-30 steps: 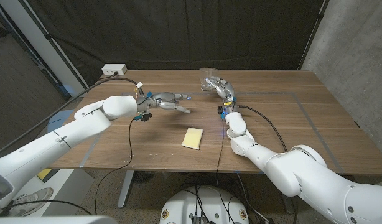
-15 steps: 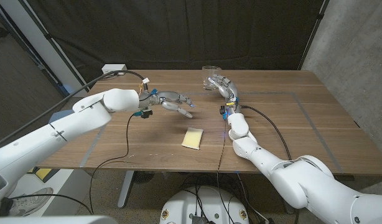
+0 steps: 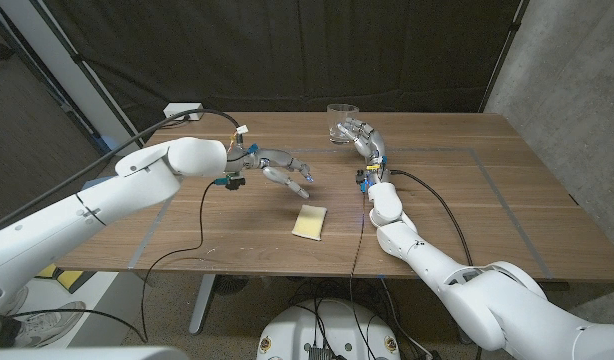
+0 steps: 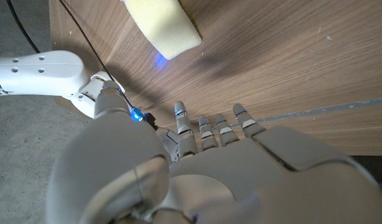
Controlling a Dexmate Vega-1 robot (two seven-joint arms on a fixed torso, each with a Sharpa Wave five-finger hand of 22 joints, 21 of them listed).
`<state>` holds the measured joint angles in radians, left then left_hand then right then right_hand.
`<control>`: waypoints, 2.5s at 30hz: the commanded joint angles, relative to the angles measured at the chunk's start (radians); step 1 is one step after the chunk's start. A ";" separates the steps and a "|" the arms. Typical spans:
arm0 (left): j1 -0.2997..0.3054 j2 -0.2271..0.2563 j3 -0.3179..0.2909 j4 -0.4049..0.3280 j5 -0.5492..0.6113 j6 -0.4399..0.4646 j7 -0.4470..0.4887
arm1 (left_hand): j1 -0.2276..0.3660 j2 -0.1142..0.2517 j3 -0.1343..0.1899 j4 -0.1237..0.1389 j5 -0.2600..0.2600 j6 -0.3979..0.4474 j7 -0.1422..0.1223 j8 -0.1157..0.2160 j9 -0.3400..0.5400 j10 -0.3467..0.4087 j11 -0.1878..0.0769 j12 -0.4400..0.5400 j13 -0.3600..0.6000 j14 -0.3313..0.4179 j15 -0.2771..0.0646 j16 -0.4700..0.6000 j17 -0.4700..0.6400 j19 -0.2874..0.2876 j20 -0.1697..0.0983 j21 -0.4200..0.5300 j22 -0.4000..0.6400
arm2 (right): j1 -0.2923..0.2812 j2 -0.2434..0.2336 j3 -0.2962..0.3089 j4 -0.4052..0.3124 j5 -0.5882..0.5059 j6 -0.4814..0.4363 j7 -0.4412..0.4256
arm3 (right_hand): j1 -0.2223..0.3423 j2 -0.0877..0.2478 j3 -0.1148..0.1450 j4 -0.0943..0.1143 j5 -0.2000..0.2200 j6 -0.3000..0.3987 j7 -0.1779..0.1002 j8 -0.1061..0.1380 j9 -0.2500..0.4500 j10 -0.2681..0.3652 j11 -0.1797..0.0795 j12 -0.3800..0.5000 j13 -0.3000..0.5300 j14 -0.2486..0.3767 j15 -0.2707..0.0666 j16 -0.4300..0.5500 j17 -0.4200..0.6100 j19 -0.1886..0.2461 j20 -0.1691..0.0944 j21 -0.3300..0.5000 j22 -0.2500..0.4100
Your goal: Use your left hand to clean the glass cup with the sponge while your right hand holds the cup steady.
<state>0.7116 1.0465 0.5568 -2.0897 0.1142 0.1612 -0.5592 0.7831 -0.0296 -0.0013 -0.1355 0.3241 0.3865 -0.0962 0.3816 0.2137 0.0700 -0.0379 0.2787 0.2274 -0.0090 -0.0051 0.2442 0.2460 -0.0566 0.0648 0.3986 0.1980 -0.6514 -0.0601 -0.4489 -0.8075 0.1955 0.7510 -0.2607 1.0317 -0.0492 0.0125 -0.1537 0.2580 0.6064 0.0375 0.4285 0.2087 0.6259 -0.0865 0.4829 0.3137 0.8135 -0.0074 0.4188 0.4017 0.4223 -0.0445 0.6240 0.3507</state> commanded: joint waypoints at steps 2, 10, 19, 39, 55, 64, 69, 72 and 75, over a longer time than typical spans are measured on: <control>-0.025 -0.026 0.043 -0.056 0.181 0.046 -0.083 | 0.024 -0.004 -0.012 -0.004 0.001 0.047 0.003 0.018 -0.002 0.025 -0.010 0.002 0.001 0.017 -0.007 0.003 0.001 0.017 0.000 0.002 0.001 | -0.023 -0.024 -0.004 -0.052 0.011 -0.004 -0.024 | 0.191 0.191 0.024 0.032 0.007 0.176 -0.180 0.006 0.019 0.071 -0.079 -0.005 0.006 0.086 -0.236 -0.001 0.007 -0.005 -0.150 0.010 0.003; -0.051 -0.050 0.063 -0.062 0.249 0.046 -0.165 | 0.035 -0.008 -0.016 -0.006 0.003 0.060 0.003 0.021 -0.003 0.037 -0.013 0.003 0.000 0.018 -0.009 0.002 0.000 0.023 -0.003 0.003 0.001 | -0.021 -0.025 -0.003 -0.046 0.014 0.005 -0.033 | 0.192 0.192 0.023 0.033 0.006 0.175 -0.181 0.006 0.020 0.072 -0.077 -0.005 0.010 0.086 -0.236 -0.003 0.013 -0.008 -0.150 0.018 0.006; -0.058 -0.083 0.081 -0.065 0.337 0.048 -0.232 | 0.057 -0.007 -0.017 -0.008 0.006 0.097 0.010 0.032 -0.005 0.050 -0.015 0.004 -0.002 0.025 -0.016 0.002 -0.001 0.032 -0.009 0.004 0.001 | -0.020 -0.024 -0.003 -0.040 0.017 0.010 -0.038 | 0.194 0.195 0.022 0.035 0.005 0.177 -0.180 0.007 0.020 0.074 -0.077 -0.006 0.014 0.088 -0.236 -0.003 0.020 -0.012 -0.150 0.027 0.009; 0.028 -0.136 0.101 -0.106 0.720 0.015 -0.234 | 0.073 0.002 -0.027 0.005 0.005 -0.014 -0.014 -0.022 -0.007 0.020 -0.021 -0.018 -0.003 0.008 -0.019 -0.008 0.002 0.034 -0.020 0.000 0.002 | -0.033 -0.028 -0.005 -0.057 0.021 0.012 -0.039 | 0.198 0.196 0.019 0.038 0.004 0.179 -0.179 0.008 0.020 0.077 -0.078 -0.007 0.022 0.090 -0.236 -0.007 0.034 -0.019 -0.150 0.047 0.014; 0.132 -0.180 0.072 -0.092 0.912 -0.105 -0.141 | 0.061 0.011 -0.043 0.022 0.000 0.011 -0.024 -0.020 -0.008 0.041 -0.037 -0.017 -0.003 0.021 -0.039 -0.006 0.004 0.047 -0.028 0.002 0.003 | -0.033 -0.026 -0.007 -0.051 0.025 0.024 -0.034 | 0.200 0.196 0.018 0.040 0.003 0.185 -0.179 0.011 0.022 0.081 -0.078 -0.008 0.028 0.091 -0.236 -0.010 0.044 -0.024 -0.151 0.061 0.017; 0.183 -0.195 0.065 -0.077 1.064 -0.160 -0.052 | 0.067 0.014 -0.044 0.021 0.000 0.019 -0.032 -0.018 -0.008 0.044 -0.042 -0.017 -0.003 0.029 -0.046 -0.006 0.004 0.051 -0.029 0.003 0.003 | -0.028 -0.024 -0.006 -0.041 0.029 0.031 -0.027 | 0.202 0.196 0.016 0.040 0.003 0.183 -0.180 0.011 0.024 0.081 -0.078 -0.010 0.032 0.092 -0.236 -0.012 0.051 -0.028 -0.150 0.071 0.018; 0.221 -0.199 0.050 -0.060 1.118 -0.181 0.037 | 0.071 0.015 -0.045 0.021 0.000 0.029 -0.037 -0.016 -0.009 0.052 -0.054 -0.015 -0.004 0.035 -0.052 -0.005 0.004 0.058 -0.036 0.005 0.003 | -0.019 -0.020 -0.006 -0.027 0.031 0.036 -0.019 | 0.202 0.196 0.016 0.041 0.003 0.184 -0.180 0.012 0.024 0.082 -0.078 -0.010 0.034 0.093 -0.236 -0.013 0.054 -0.030 -0.150 0.075 0.019; 0.246 -0.198 0.041 -0.047 1.147 -0.189 0.114 | 0.079 0.019 -0.046 0.020 -0.001 0.064 -0.040 -0.003 -0.009 0.074 -0.068 -0.008 -0.004 0.056 -0.063 -0.001 0.004 0.073 -0.042 0.010 0.003 | -0.015 -0.017 -0.005 -0.019 0.034 0.038 -0.016 | 0.203 0.196 0.015 0.042 0.003 0.183 -0.181 0.012 0.025 0.081 -0.079 -0.011 0.035 0.093 -0.236 -0.014 0.056 -0.031 -0.150 0.079 0.019; 0.266 -0.201 0.035 -0.025 1.176 -0.191 0.187 | 0.090 0.022 -0.047 0.018 -0.002 0.108 -0.044 0.012 -0.010 0.098 -0.073 -0.001 -0.005 0.086 -0.079 0.004 0.003 0.091 -0.044 0.016 0.003 | -0.010 -0.013 -0.004 -0.009 0.034 0.041 -0.014 | 0.203 0.196 0.015 0.042 0.002 0.184 -0.180 0.012 0.025 0.082 -0.076 -0.011 0.036 0.093 -0.236 -0.015 0.057 -0.032 -0.150 0.082 0.020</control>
<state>0.9069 0.8544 0.6136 -2.1564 1.1519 0.0127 -0.5974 0.8610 -0.0145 -0.0439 -0.1144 0.3241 0.4588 -0.1373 0.3792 0.2046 0.1481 -0.1063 0.2683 0.2233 0.0498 -0.0361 0.2388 0.2460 0.0160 0.0198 0.4065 0.1976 -0.6774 -0.0830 -0.4551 -0.8453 0.2243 0.7834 -0.2847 1.0369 -0.0544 0.0002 -0.1414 0.2524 0.6108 0.0316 0.4371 0.2208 0.6340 -0.0863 0.4713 0.3467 0.8228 -0.0165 0.3978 0.4533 0.3956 -0.0428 0.7000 0.3677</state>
